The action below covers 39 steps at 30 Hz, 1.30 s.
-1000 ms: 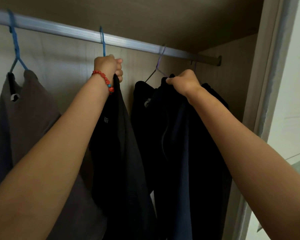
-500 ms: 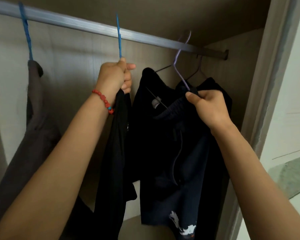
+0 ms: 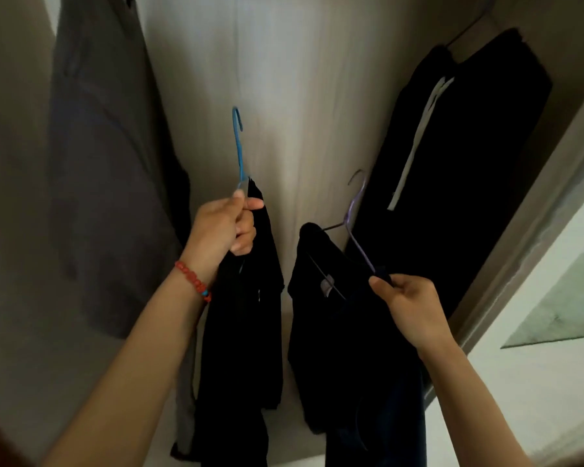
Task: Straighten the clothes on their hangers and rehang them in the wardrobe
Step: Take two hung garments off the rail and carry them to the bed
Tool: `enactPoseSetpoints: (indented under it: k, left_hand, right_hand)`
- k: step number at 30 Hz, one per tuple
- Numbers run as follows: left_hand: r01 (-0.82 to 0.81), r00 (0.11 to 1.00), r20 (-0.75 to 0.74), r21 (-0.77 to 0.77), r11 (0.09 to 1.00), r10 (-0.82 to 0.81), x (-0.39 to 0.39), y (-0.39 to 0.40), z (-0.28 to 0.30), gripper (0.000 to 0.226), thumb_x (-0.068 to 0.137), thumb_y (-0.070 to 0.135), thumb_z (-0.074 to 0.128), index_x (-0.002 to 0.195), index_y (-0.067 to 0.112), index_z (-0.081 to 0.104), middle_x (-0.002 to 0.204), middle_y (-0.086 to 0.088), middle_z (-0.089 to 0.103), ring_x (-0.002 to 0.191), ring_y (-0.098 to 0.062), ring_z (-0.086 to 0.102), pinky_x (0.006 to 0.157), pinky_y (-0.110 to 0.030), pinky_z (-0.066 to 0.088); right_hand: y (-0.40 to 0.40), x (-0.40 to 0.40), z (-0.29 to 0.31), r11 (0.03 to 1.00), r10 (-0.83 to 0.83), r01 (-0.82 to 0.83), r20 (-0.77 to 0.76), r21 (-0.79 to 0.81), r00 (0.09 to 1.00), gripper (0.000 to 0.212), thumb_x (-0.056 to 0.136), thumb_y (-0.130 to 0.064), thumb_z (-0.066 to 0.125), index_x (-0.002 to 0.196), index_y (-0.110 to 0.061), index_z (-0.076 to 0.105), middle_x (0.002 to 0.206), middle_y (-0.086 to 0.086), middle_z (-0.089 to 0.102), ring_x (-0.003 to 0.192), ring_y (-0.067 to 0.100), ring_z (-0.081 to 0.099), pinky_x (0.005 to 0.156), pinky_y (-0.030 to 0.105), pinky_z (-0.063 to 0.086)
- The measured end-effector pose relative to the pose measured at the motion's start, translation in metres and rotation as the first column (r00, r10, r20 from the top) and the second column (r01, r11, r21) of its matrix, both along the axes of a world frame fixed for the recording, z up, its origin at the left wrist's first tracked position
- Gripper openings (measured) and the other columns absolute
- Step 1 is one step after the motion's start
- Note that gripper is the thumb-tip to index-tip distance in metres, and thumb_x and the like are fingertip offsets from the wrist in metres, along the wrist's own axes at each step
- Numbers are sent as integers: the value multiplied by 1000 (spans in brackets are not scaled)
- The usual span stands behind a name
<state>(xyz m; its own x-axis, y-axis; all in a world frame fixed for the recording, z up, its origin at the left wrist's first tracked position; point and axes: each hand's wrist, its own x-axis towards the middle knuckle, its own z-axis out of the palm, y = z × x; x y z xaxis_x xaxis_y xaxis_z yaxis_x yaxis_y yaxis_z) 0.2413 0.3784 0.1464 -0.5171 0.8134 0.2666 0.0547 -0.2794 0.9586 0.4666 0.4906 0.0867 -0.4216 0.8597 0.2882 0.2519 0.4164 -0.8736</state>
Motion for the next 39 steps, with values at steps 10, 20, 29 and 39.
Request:
enactPoseSetpoints:
  k: [10,20,29,39]
  left_hand:
    - [-50,969,230,-162,986,87,-2,-35,-78,37,100,22,27,81,5,54,29,6,31,20,-4,24,31,-9,21]
    - [-275,915,227,-253,928,333,-4,-73,-113,36,100,17,30,79,5,56,29,9,31,21,-3,23,31,-11,17]
    - [-606,705,287,-232,761,649,48,-94,-146,36,100,16,31,77,3,56,30,5,28,21,-4,21,31,-12,14]
    - [-882,338,284,-237,408,897,160,-170,-138,36,100,18,29,78,4,56,31,6,28,23,-5,21,32,-13,15]
  right_hand:
    - [-33,-6,-39,988,18,-15,18,-155,1000,43,88,-19,62,70,17,47,56,16,44,54,25,46,54,33,35]
    - [-35,-26,-52,964,176,-162,46,-211,983,43,89,-13,60,47,-17,51,38,-5,45,40,10,46,39,18,35]
    - [-6,-43,-72,813,515,-483,14,-324,857,31,88,-17,61,79,12,60,74,36,60,62,38,58,59,30,40]
    - [-22,-37,-76,546,824,-763,58,-345,563,26,88,-14,62,79,10,64,60,14,62,52,13,51,46,20,38]
